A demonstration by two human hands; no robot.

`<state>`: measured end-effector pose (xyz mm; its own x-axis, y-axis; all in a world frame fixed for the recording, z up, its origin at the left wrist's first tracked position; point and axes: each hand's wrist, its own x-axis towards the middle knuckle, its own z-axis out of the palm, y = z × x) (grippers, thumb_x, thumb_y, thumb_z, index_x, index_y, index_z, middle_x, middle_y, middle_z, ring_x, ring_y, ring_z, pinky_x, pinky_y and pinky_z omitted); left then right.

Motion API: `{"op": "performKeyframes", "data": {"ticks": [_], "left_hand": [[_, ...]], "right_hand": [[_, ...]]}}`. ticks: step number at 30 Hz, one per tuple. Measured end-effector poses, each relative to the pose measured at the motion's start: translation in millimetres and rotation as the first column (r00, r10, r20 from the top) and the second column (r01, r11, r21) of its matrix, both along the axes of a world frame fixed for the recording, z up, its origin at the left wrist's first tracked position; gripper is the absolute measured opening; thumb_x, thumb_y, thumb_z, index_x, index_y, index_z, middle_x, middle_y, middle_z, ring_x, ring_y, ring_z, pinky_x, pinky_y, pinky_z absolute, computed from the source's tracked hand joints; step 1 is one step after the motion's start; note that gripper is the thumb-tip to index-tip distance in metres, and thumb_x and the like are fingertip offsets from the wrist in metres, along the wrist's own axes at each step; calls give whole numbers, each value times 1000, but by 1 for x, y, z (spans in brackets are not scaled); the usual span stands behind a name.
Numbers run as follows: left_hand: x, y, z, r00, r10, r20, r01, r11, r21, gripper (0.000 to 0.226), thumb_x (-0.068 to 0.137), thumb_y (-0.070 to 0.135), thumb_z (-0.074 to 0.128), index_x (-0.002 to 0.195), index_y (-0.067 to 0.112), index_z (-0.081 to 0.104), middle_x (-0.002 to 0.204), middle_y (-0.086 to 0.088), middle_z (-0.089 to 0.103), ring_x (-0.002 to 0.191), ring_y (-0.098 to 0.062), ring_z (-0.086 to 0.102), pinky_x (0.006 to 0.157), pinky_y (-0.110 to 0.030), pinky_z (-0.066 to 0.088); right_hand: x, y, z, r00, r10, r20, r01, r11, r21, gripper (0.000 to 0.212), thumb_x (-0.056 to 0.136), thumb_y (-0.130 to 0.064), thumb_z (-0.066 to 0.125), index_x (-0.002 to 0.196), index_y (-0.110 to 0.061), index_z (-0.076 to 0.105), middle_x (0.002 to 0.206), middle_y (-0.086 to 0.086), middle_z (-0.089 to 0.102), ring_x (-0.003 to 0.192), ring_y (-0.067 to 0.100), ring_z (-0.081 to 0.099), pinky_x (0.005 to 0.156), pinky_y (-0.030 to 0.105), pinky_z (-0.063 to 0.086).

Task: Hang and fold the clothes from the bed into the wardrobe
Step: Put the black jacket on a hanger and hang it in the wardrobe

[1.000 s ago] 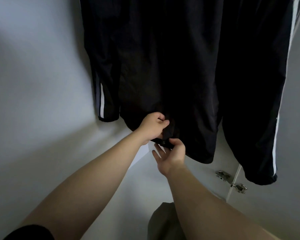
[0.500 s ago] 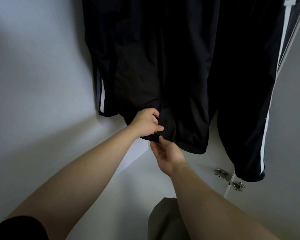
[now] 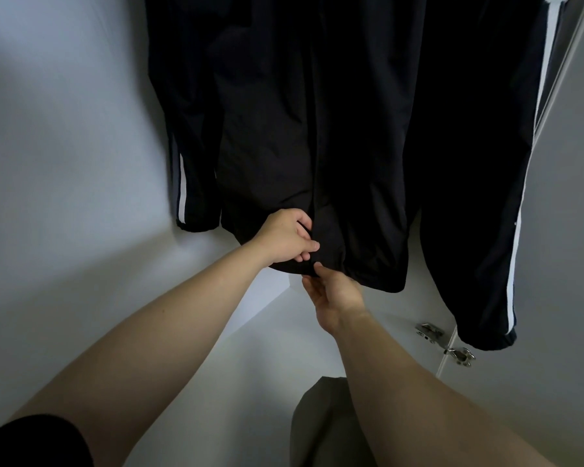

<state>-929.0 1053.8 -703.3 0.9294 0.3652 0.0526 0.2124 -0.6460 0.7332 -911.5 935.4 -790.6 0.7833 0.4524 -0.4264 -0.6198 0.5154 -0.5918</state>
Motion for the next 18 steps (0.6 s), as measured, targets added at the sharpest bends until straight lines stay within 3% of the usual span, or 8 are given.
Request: {"op": "performKeyframes", "data": {"ticks": [12, 15, 18], "left_hand": [[3, -7, -1, 1000, -6, -3, 6, 1000, 21, 25, 90, 15, 77, 110, 10, 62, 79, -4, 76, 65, -18, 75, 56, -19, 56], [6, -9, 5, 1000, 30, 6, -30, 999, 38, 19, 94, 24, 72, 108, 13, 63, 75, -2, 75, 61, -13, 73, 52, -16, 52], [12, -11, 24, 997, 57, 42, -60, 996, 73, 20, 97, 29, 68, 110, 16, 62, 78, 0, 75, 62, -10, 73, 59, -21, 57]], "right_hand": [[1, 1, 2, 998, -53, 30, 57, 987, -150, 20, 97, -3, 65, 116, -5, 60, 109, 15, 71, 80, 22, 70, 70, 30, 57], [2, 2, 2, 990, 101, 93, -57, 917, -395, 19, 99, -24, 65, 110, -9, 61, 100, 13, 73, 83, 23, 72, 79, 36, 62], [0, -1, 13, 961, 271, 63, -165, 736, -656, 33, 103, -40, 55, 107, -7, 57, 97, 15, 71, 86, 27, 71, 79, 38, 62]]}}
